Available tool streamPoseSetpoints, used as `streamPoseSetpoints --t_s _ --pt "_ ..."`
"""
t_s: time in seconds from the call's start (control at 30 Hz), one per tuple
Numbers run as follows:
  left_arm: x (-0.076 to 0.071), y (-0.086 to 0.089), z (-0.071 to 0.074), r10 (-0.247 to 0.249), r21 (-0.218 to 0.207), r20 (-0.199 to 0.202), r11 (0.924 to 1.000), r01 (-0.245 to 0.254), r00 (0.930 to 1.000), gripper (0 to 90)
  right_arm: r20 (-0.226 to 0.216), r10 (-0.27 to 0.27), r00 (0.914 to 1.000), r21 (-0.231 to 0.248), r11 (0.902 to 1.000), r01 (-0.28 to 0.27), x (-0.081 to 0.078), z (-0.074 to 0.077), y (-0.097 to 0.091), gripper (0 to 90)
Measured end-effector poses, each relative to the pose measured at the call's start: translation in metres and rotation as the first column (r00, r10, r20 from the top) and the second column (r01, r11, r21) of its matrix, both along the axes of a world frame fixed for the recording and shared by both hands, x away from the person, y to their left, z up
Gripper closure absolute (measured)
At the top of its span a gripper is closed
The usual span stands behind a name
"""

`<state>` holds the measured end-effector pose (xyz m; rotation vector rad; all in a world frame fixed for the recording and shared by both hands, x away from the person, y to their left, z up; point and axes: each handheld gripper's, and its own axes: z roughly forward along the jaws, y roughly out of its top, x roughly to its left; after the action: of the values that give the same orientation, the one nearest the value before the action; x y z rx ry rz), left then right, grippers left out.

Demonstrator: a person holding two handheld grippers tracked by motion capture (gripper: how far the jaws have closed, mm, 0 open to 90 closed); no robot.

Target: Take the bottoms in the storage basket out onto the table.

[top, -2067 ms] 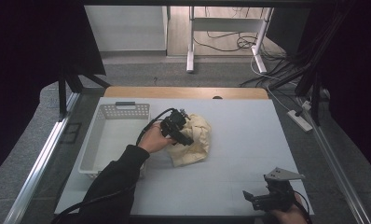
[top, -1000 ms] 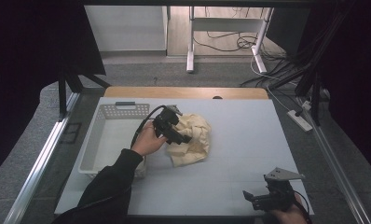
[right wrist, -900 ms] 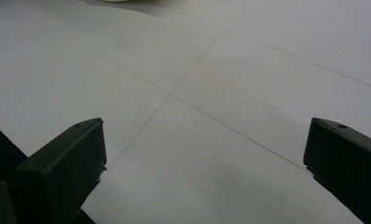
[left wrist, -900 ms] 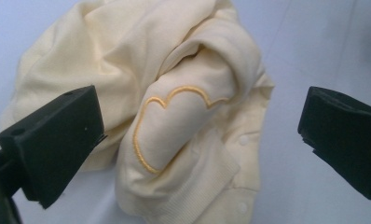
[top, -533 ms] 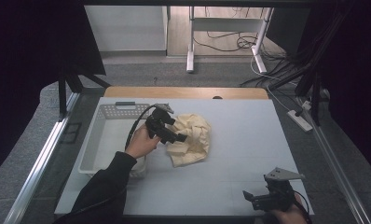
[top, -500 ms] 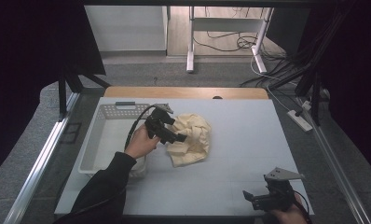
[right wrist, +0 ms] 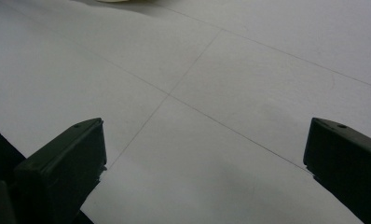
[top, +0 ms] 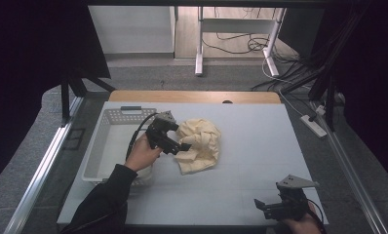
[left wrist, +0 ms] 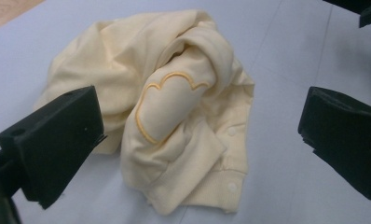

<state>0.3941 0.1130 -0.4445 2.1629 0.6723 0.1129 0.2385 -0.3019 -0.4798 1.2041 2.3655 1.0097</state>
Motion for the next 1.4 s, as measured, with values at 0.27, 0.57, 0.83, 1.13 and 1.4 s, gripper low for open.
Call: streamPoseSetpoints --t_s 0.27,0.57,0.83,1.13,1.4 --pt "-0.007 0.011 -0.001 0.021 -0.037 -0.017 0.9991 -0.021 0.9996 0.0 0.002 -0.007 1.0 0.007 0.9999 0.007 0.0 0.0 -0.001 0.0" --pt "-0.015 0.025 0.0 0.044 -0.053 -0.012 0.9976 -0.045 0.999 0.0 0.001 -0.018 0.9998 0.019 0.9997 0.018 0.0 0.001 -0.002 0.0" --pt "-0.021 0.03 -0.004 0.06 -0.042 -0.018 0.9973 -0.061 0.998 0.0 0.003 -0.025 0.9997 0.02 0.9995 0.025 0.0 0.001 -0.002 0.0" --pt "-0.029 0.039 -0.006 0.082 -0.046 -0.024 0.9955 -0.083 0.9963 0.0 0.008 -0.025 0.9997 0.028 0.9993 0.025 0.0 0.001 -0.003 0.0" --pt "-0.034 0.045 -0.005 0.096 -0.037 -0.044 0.9945 -0.098 0.9944 0.0 0.01 -0.017 0.9998 0.036 0.9992 0.017 0.0 0.002 -0.003 0.0"
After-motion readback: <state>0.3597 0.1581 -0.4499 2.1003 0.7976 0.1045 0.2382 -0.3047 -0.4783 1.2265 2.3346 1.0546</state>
